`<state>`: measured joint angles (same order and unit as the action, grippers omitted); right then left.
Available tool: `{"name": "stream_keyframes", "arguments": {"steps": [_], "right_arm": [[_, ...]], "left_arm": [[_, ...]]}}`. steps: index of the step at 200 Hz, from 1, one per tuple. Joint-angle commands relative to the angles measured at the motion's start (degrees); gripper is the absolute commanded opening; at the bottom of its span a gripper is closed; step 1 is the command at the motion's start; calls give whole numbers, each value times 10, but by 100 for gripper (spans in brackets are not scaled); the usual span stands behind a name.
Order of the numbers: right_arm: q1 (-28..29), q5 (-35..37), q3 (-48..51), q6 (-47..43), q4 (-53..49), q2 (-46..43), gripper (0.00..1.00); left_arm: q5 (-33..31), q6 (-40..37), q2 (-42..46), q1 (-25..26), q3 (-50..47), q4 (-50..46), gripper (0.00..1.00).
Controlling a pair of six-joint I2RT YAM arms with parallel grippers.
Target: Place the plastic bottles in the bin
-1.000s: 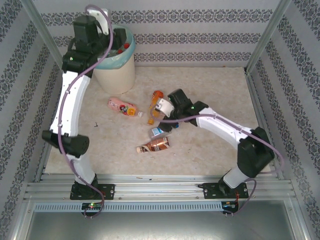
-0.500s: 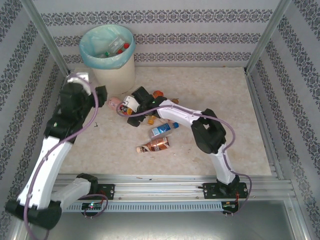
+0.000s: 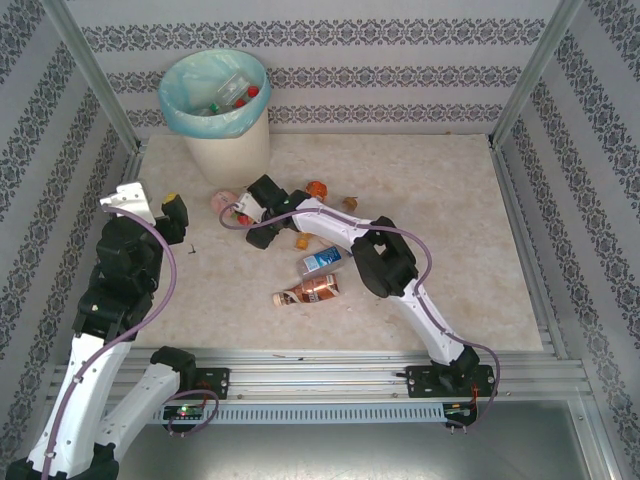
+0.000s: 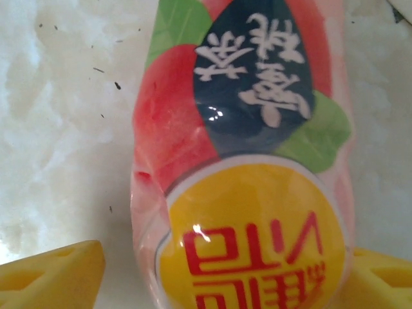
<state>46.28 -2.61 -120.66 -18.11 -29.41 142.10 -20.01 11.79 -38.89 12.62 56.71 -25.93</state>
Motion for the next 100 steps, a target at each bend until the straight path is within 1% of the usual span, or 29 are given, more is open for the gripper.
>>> {"name": "stream_keyframes", "arguments": {"steps": [1, 14, 34, 59, 76, 86, 100], "right_arm": [[5, 4, -24, 3, -31, 9, 73], [5, -1, -23, 3, -32, 3, 65], [5, -3, -14, 3, -36, -18, 58], [5, -19, 41, 7, -13, -80, 49], [6, -35, 96, 13, 16, -138, 47], [7, -49, 140, 20, 35, -173, 45], [9, -66, 206, 30, 67, -235, 45]], "left_arm": [[-4, -11, 1, -7, -3, 39, 68], [-6, -10, 1, -6, -6, 45, 68], [-3, -11, 0, -7, -6, 51, 68], [-1, -19, -6, -7, 5, 57, 68], [5, -24, -12, -7, 18, 62, 69], [20, -27, -17, -7, 30, 64, 69], [59, -33, -24, -8, 47, 67, 76]]}}
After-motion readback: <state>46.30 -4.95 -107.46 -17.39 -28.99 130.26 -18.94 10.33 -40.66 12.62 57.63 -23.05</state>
